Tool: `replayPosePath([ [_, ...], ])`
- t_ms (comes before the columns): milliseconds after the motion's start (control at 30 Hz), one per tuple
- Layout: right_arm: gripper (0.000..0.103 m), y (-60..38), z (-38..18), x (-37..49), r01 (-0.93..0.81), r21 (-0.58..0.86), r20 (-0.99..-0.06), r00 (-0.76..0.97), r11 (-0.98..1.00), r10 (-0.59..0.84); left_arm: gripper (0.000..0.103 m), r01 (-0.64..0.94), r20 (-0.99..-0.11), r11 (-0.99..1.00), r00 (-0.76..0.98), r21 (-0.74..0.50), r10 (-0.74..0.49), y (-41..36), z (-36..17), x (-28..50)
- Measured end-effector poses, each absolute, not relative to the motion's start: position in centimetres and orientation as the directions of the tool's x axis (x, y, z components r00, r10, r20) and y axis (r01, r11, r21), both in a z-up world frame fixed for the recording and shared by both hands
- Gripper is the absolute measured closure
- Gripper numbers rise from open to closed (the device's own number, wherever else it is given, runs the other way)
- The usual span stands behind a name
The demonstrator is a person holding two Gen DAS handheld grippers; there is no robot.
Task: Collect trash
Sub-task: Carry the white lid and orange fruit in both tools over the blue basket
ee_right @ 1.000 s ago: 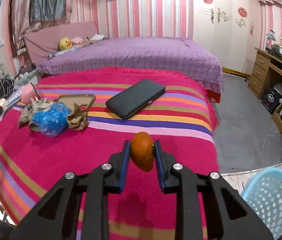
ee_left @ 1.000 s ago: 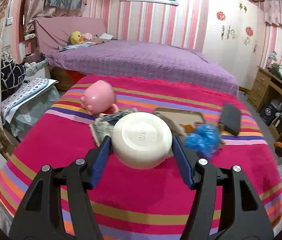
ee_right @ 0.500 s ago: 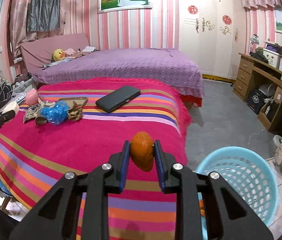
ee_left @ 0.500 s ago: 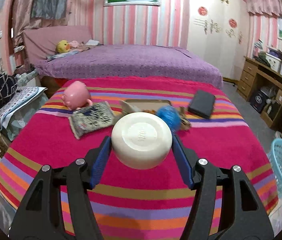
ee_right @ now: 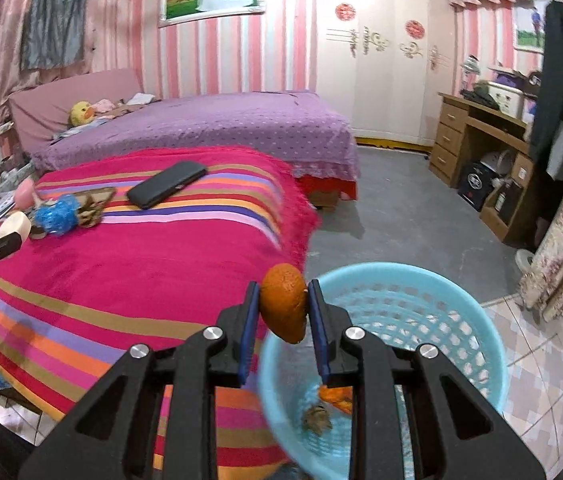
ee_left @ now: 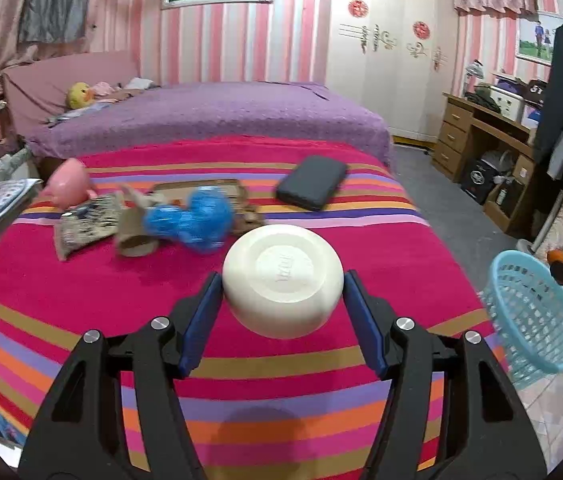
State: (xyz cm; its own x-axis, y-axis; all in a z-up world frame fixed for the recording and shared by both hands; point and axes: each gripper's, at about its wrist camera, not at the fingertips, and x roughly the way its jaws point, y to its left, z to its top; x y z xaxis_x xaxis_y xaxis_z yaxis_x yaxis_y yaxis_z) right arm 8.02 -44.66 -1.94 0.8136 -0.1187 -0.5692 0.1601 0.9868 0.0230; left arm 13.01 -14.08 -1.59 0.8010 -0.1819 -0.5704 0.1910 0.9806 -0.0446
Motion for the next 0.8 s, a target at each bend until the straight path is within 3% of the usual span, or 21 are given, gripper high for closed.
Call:
replayPosePath([
  [800,0.078,-56.8,-4.7,6.3,0.356,0.035,-0.610,0.748,0.934,-0.262,0.042,0.500,-0.619,0.864,0.658,-0.067,-0.429,-34.6,-3.9,12.7],
])
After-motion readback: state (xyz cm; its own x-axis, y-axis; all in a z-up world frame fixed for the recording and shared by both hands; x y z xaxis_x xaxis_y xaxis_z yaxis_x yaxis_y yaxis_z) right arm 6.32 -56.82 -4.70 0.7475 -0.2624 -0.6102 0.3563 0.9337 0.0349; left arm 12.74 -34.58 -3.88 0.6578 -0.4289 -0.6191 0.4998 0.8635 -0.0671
